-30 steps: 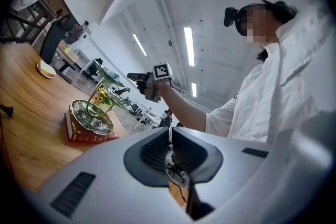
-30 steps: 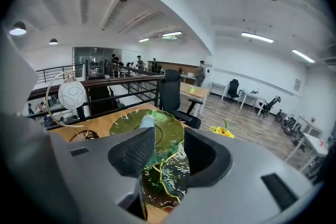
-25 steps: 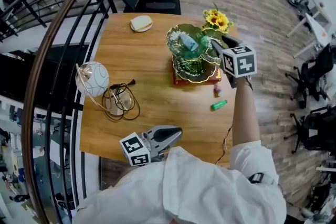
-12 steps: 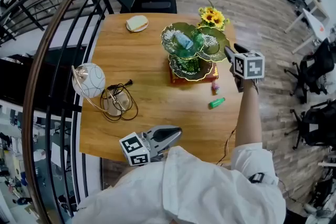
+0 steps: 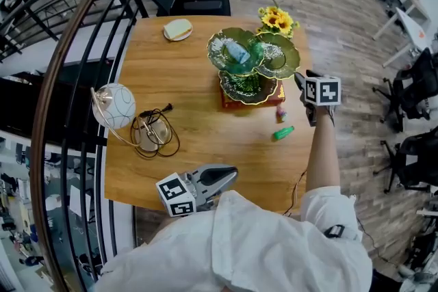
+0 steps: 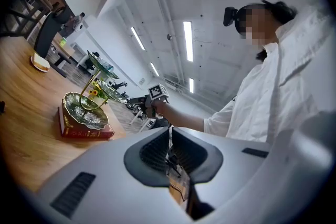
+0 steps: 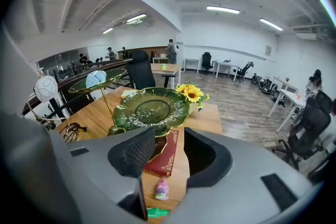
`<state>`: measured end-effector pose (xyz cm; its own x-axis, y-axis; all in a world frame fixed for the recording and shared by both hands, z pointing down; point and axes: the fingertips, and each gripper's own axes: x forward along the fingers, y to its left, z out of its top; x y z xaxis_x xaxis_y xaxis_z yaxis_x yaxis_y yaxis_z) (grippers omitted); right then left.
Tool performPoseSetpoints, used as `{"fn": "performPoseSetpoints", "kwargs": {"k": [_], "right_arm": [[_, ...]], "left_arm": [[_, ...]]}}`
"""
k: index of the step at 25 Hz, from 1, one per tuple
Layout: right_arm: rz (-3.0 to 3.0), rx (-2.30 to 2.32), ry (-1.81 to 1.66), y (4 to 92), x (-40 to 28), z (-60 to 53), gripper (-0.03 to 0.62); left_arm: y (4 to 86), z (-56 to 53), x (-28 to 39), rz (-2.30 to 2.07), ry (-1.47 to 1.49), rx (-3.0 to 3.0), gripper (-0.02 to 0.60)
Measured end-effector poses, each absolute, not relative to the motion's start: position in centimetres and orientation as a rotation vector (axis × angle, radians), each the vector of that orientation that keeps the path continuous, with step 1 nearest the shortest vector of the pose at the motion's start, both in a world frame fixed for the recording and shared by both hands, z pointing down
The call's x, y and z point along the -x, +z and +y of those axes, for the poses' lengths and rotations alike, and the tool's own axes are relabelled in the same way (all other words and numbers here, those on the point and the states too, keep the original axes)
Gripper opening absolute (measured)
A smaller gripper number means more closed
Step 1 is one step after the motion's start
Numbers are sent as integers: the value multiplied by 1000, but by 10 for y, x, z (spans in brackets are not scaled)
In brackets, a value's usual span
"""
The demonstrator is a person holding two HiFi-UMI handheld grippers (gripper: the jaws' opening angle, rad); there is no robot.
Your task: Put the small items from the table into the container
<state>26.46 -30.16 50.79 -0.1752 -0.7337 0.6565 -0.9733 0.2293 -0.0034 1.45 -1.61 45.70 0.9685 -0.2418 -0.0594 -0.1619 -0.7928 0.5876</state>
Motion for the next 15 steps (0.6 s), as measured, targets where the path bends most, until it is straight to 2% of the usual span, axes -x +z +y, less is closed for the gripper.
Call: {"fn": "performPoseSetpoints", "kwargs": {"k": [15], "right_arm": [[-1823, -1447, 859, 624, -274, -277, 175]], "left_arm": [[461, -20, -14, -304, -154, -2493, 9]]}}
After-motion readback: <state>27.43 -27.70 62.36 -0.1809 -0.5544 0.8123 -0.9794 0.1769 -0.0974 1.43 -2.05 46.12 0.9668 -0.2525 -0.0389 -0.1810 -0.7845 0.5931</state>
